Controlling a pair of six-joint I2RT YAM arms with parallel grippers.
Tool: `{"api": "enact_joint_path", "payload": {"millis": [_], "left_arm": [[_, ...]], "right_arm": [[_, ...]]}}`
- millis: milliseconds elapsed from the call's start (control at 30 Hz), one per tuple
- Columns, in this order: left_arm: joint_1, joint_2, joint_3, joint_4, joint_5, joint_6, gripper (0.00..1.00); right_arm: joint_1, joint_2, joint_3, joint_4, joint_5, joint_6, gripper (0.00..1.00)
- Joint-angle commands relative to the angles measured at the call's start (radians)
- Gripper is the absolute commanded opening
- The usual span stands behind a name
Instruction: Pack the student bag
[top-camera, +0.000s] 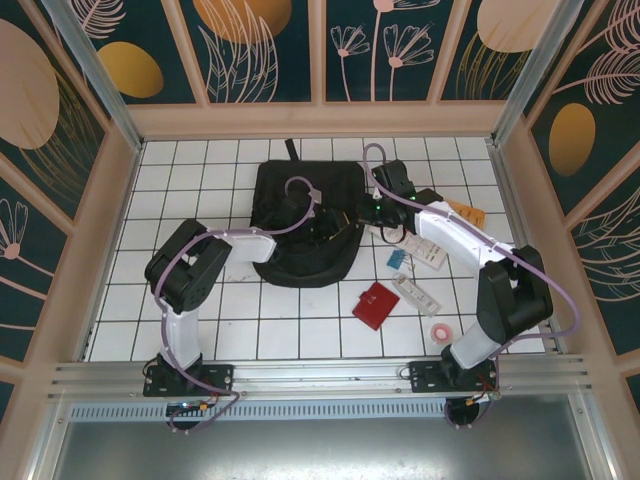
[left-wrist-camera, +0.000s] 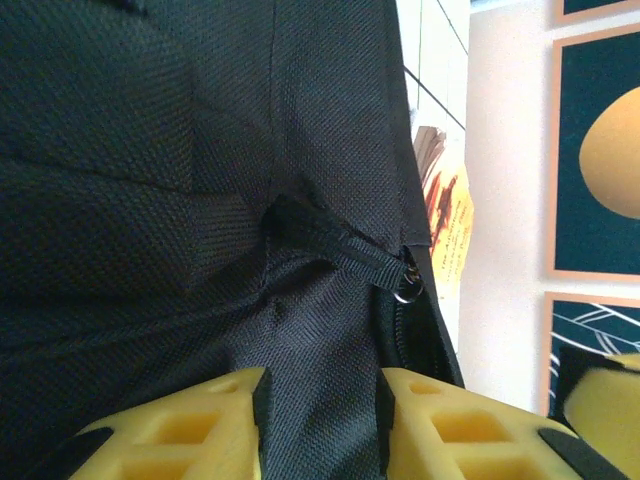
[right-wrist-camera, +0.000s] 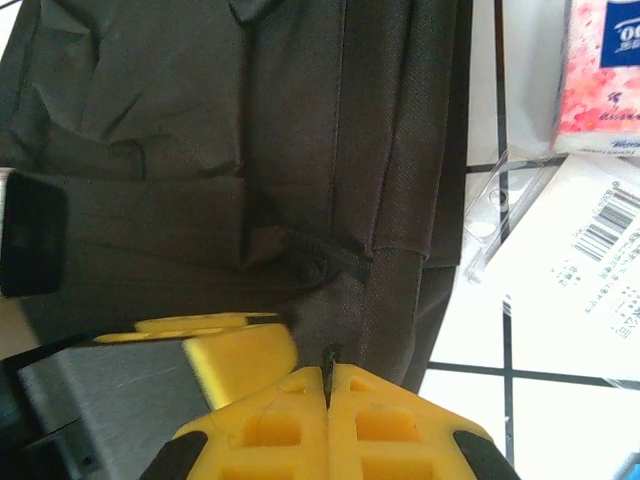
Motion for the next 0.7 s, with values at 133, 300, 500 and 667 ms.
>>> {"api": "enact_joint_path", "payload": {"millis": [133, 300, 500, 667], "left_arm": [[0.011, 0.075, 0.028, 0.235, 0.081, -0.130, 0.37], [0.019, 0.104, 0.000, 0.356, 0.091, -0.203, 0.49], [0.020, 0.141, -0.016, 0.487, 0.108, -0.286, 0.51], [0.022, 0.171, -0.036, 0.612, 0.122, -0.369, 0.50]], "right_arm": [[-0.001, -0.028, -0.026, 0.068, -0.080, 0.025, 0.00], [-0.003, -0.034, -0.040, 0.087, -0.086, 0.031, 0.00], [-0.009, -0.053, -0.072, 0.121, -0.110, 0.032, 0.00], [-0.014, -0.063, -0.093, 0.139, -0.116, 0.035, 0.00]]}}
